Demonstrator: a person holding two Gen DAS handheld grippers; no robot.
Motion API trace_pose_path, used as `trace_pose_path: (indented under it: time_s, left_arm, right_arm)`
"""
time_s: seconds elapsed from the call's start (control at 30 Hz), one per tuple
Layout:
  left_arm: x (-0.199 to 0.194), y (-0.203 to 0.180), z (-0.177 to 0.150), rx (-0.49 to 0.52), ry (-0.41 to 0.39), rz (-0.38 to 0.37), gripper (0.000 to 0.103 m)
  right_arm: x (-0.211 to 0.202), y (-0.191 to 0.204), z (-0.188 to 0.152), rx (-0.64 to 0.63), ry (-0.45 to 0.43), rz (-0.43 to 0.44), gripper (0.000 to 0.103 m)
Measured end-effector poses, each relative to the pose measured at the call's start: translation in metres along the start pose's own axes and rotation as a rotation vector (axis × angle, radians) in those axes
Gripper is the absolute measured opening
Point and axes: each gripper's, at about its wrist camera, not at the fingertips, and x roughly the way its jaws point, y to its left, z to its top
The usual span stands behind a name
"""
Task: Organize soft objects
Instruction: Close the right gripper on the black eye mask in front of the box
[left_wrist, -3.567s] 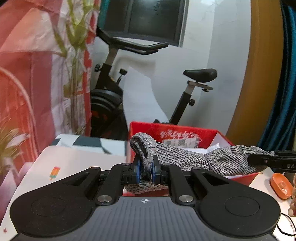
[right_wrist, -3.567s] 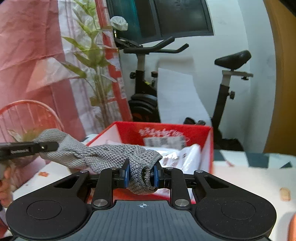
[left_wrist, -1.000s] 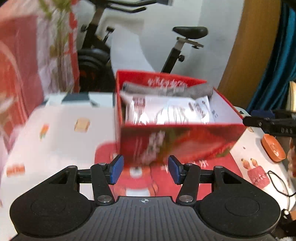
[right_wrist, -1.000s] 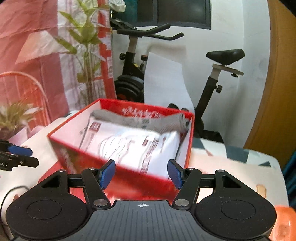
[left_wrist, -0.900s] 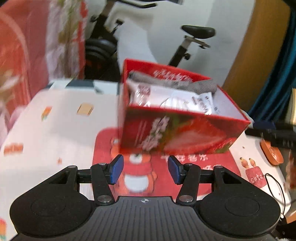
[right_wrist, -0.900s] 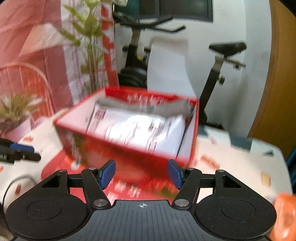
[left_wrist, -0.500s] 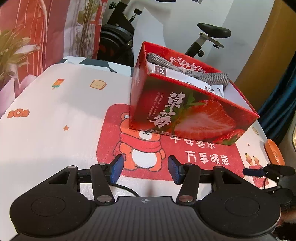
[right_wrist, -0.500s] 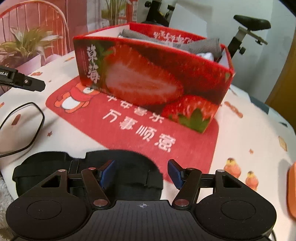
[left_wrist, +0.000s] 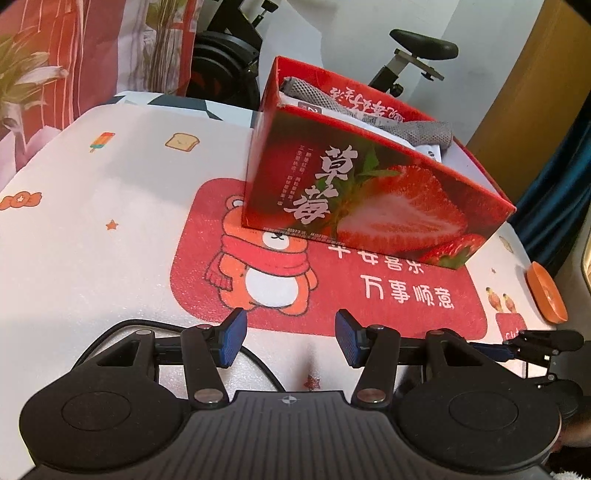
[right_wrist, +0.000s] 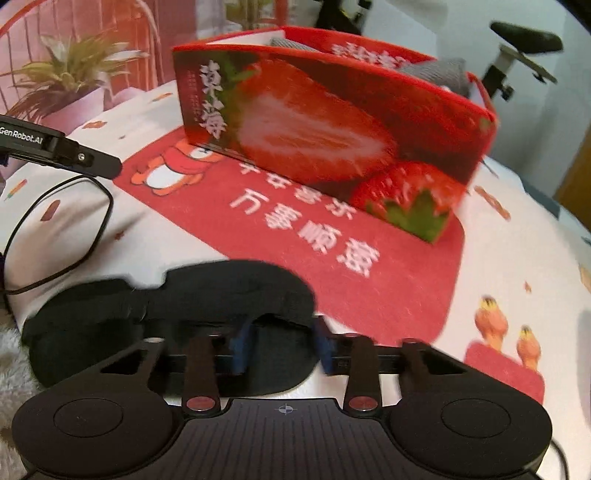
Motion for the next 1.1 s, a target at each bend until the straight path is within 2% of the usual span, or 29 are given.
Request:
trace_pose_path:
  time_s: [0.1, 0.23, 0.33, 0.47, 0.57, 0.7, 0.77, 0.9, 1.03, 1.1]
  left_arm:
    - [-0.002, 0.001, 0.000, -0.005, -0.010, 0.010, 0.055]
    - [-0.003, 0.000, 0.000, -0.009, -0.016, 0.029, 0.054]
    - [-0.003, -0.003, 0.003, 0.003, -0.022, 0.029, 0.054]
    - [-0.001, -0.012, 0.007, 0.029, -0.026, 0.027, 0.054]
    - [0.003, -0.020, 0.007, 0.053, -0.013, 0.013, 0.054]
    - [0.018, -0.031, 0.003, 0.094, 0.043, -0.005, 0.054]
    - [0.024, -0.038, -0.002, 0.108, 0.070, -0.037, 0.054]
    - [0.036, -0.051, -0.011, 0.152, 0.109, -0.043, 0.054]
    - [0.045, -0.053, -0.017, 0.145, 0.147, -0.037, 0.054]
    - [0.046, -0.053, -0.019, 0.149, 0.137, -0.034, 0.054]
  right_arm:
    - [0.007, 0.000, 0.013, -0.007, -0.021, -0.027, 0.010]
    - [0.023, -0.008, 0.027, 0.029, -0.055, -0.060, 0.008]
    - [0.035, -0.032, 0.038, 0.165, -0.067, -0.075, 0.008]
    - [0.043, -0.060, 0.046, 0.275, -0.074, -0.157, 0.008]
    - [0.039, -0.076, 0.037, 0.378, -0.085, -0.172, 0.009]
    - [0.030, -0.085, 0.015, 0.472, -0.113, -0.176, 0.010]
    - [0.025, -0.087, 0.004, 0.512, -0.126, -0.172, 0.011]
    - [0.019, -0.078, -0.010, 0.514, -0.136, -0.166, 0.013]
    - [0.016, -0.069, -0.011, 0.501, -0.135, -0.168, 0.014]
    - [0.016, -0.068, -0.011, 0.499, -0.135, -0.168, 0.014]
